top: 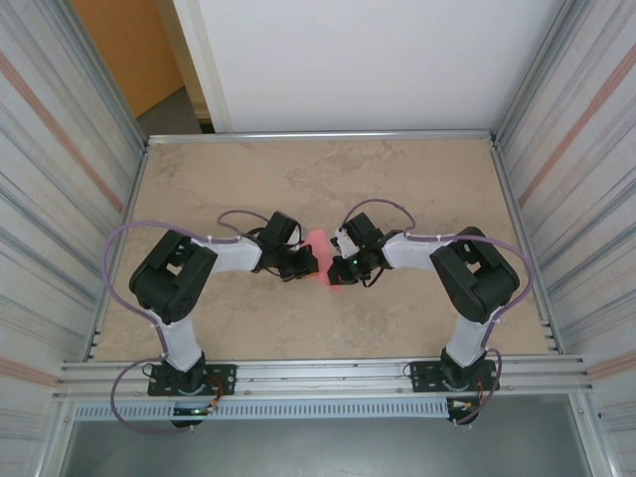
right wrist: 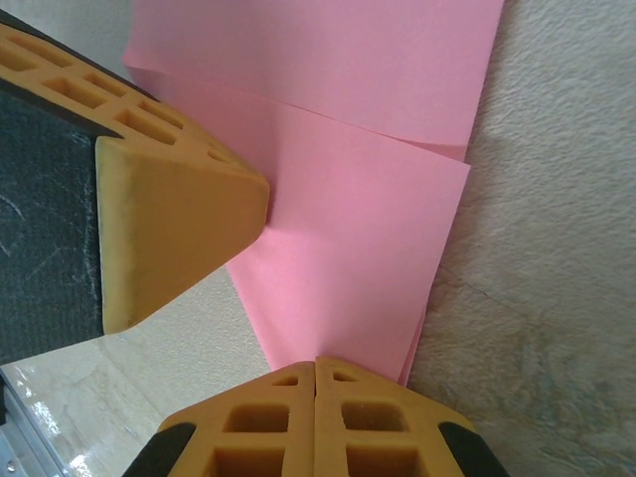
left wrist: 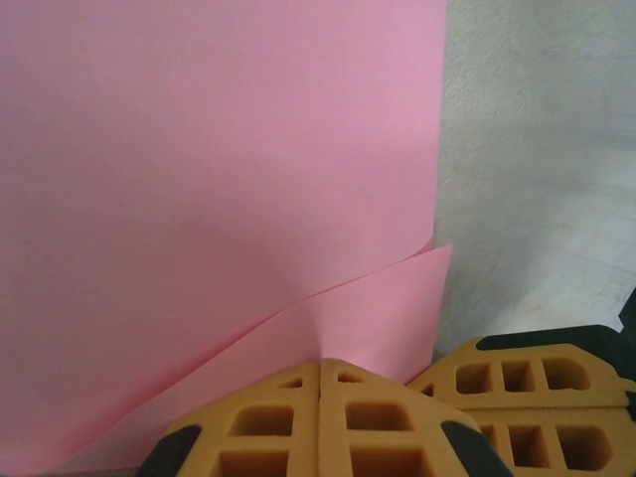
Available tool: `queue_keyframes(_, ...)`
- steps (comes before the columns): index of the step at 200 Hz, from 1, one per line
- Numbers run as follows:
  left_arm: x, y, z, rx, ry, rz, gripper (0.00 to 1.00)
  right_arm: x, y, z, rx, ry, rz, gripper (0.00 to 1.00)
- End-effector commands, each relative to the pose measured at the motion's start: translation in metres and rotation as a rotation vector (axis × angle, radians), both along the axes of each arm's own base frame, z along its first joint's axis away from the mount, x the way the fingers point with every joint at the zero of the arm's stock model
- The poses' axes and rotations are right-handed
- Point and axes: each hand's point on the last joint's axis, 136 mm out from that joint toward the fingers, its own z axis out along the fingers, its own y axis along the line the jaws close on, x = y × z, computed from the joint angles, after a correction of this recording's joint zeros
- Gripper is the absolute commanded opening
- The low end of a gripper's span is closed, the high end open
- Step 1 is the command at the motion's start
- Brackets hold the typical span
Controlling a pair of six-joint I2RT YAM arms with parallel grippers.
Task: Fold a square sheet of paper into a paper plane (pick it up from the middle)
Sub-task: Third fold the triangle at the center of the table.
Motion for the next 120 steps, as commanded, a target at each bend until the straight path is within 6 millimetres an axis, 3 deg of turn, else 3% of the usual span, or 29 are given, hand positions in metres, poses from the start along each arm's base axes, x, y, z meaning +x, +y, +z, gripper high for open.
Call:
queue_keyframes(1, -0.001, 0.038, -0.032, 0.185, 0.029, 0.057, 0.04, -0.022, -0.039, -0.044, -0.224, 0.096, -0.045, 0.00)
queue_keyframes(56, 0.016, 0.082, -0.032, 0.206, 0.025, 0.123, 0.06, -0.020, -0.045, -0.043, -0.223, 0.106, -0.077, 0.01)
queue_keyframes(120, 0.037, 0.109, -0.002, 0.201, -0.022, 0.141, 0.10, -0.008, -0.015, -0.013, -0.106, 0.085, -0.081, 0.01)
